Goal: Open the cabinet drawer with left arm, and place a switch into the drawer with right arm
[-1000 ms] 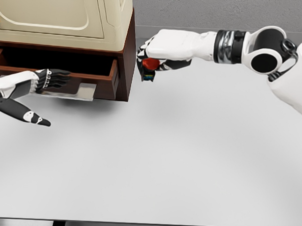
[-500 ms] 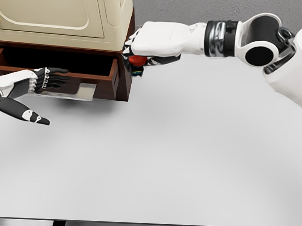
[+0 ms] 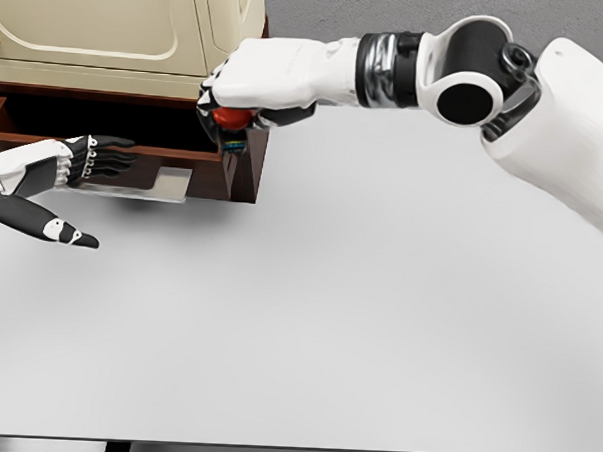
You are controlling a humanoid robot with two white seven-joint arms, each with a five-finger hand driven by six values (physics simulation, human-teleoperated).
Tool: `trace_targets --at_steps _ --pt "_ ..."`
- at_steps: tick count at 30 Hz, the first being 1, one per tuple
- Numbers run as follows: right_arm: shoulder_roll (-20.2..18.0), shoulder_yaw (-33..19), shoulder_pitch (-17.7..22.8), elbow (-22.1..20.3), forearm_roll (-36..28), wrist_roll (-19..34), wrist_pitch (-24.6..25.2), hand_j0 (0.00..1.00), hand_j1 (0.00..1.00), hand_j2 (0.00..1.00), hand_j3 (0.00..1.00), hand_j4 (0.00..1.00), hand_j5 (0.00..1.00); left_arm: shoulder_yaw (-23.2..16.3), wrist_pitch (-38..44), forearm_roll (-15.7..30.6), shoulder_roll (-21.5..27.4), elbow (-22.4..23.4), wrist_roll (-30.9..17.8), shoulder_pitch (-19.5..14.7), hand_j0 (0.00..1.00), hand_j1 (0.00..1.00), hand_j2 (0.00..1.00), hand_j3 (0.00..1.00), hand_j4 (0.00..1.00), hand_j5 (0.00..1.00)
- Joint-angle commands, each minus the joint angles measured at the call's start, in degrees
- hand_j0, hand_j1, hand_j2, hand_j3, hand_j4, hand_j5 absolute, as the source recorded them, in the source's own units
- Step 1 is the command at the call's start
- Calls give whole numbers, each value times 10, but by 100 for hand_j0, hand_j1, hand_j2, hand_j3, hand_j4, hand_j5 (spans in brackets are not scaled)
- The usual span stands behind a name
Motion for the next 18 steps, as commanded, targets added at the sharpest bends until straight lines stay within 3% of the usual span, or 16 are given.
trace_targets --at_steps 1,11,18 --pt "7 1 0 3 -1 0 8 48 48 48 48 48 48 -11 8 -62 2 15 4 0 93 93 93 93 93 93" --pt "20 2 -21 4 -1 0 25 48 48 48 48 48 48 -9 8 -62 2 15 4 8 88 88 88 88 88 88" --pt "53 25 -32 45 3 0 26 48 48 48 48 48 48 -7 8 -62 2 15 5 8 85 85 85 85 85 85"
